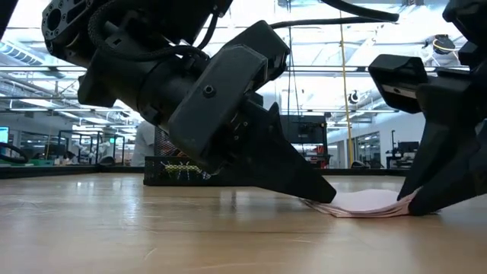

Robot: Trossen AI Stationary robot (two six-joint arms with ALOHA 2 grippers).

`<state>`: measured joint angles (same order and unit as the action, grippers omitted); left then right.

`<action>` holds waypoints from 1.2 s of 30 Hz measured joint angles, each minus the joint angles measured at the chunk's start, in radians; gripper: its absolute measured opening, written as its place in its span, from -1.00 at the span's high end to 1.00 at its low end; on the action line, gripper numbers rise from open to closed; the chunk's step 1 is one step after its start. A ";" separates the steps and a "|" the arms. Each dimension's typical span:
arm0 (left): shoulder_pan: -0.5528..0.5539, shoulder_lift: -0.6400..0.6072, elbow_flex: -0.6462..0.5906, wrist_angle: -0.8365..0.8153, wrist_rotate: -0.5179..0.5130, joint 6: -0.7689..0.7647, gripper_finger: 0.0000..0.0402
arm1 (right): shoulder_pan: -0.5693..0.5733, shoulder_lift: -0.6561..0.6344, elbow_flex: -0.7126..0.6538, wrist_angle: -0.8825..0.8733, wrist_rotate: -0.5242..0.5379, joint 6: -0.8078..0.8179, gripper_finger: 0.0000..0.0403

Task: Pick and place office supplies into organizer
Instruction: Put the pink sticky notes into the black desk organizer

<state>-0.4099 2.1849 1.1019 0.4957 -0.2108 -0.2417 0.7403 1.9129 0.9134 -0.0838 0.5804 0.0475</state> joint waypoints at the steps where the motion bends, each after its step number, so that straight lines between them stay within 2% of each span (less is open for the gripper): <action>1: 0.000 0.001 -0.001 0.016 -0.001 0.005 0.83 | 0.000 0.000 0.000 0.000 0.008 0.000 0.95; 5: -0.005 -0.016 -0.002 0.032 -0.003 0.062 0.83 | 0.001 0.000 0.004 -0.003 0.054 -0.032 0.98; 10: -0.040 -0.108 0.000 -0.011 -0.019 0.117 0.83 | 0.013 -0.006 0.053 -0.043 0.131 -0.078 0.98; 17: -0.113 -0.260 0.001 -0.253 -0.208 0.147 0.83 | 0.021 -0.001 0.176 -0.229 0.239 -0.137 0.99; 22: -0.156 -0.289 0.001 -0.355 -0.307 0.124 0.83 | 0.024 -0.003 0.243 -0.252 0.292 -0.196 0.99; 28: -0.172 -0.292 0.001 -0.392 -0.315 0.122 0.83 | 0.013 -0.005 0.280 -0.238 0.463 -0.269 1.00; 36: -0.196 -0.317 0.002 -0.413 -0.342 0.138 0.83 | -0.123 -0.006 0.284 -0.229 0.465 -0.321 1.00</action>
<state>-0.6056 1.8681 1.1038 0.0828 -0.5527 -0.1041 0.6171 1.9068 1.1978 -0.3130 1.0450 -0.2738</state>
